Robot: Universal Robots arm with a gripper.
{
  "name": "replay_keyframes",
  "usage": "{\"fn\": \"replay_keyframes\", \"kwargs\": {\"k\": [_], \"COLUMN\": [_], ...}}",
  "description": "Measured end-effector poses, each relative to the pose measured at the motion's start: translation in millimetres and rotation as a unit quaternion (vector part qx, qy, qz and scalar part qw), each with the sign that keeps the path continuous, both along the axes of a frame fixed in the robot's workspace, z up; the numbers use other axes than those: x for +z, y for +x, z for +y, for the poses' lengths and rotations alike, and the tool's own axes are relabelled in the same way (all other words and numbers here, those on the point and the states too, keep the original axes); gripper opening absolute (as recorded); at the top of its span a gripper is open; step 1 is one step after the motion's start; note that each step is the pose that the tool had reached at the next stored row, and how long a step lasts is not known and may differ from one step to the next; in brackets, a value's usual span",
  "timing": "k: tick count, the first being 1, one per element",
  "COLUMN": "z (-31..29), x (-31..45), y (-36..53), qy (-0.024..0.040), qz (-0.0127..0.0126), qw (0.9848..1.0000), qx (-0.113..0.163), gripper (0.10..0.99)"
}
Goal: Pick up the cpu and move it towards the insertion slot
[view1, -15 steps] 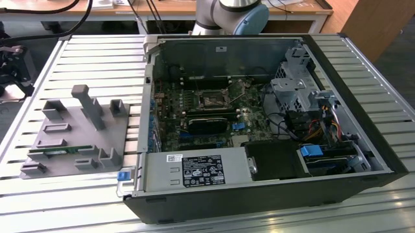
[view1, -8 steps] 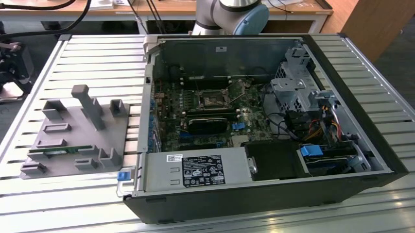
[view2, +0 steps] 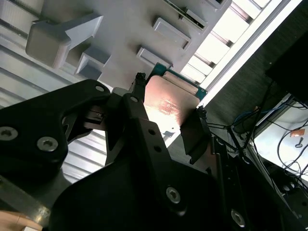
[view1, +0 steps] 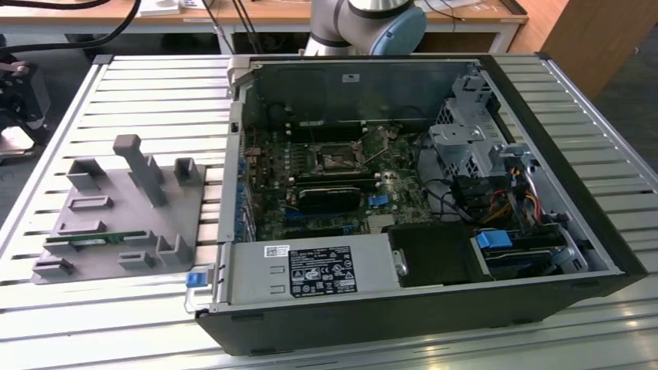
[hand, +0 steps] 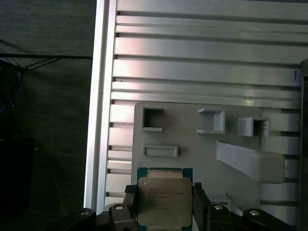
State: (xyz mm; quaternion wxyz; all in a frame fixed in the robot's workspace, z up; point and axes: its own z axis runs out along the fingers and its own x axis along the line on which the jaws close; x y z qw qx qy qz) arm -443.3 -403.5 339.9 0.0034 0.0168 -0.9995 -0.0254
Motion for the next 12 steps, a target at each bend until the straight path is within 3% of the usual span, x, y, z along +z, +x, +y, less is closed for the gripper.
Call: {"fn": "replay_keyframes", "kwargs": {"k": [12], "z": [0.6], "x": [10.4], "y": [0.0], "qy": [0.0000], "qz": [-0.0001], "qw": [1.0000], "qx": [0.000], "gripper": [0.541]}}
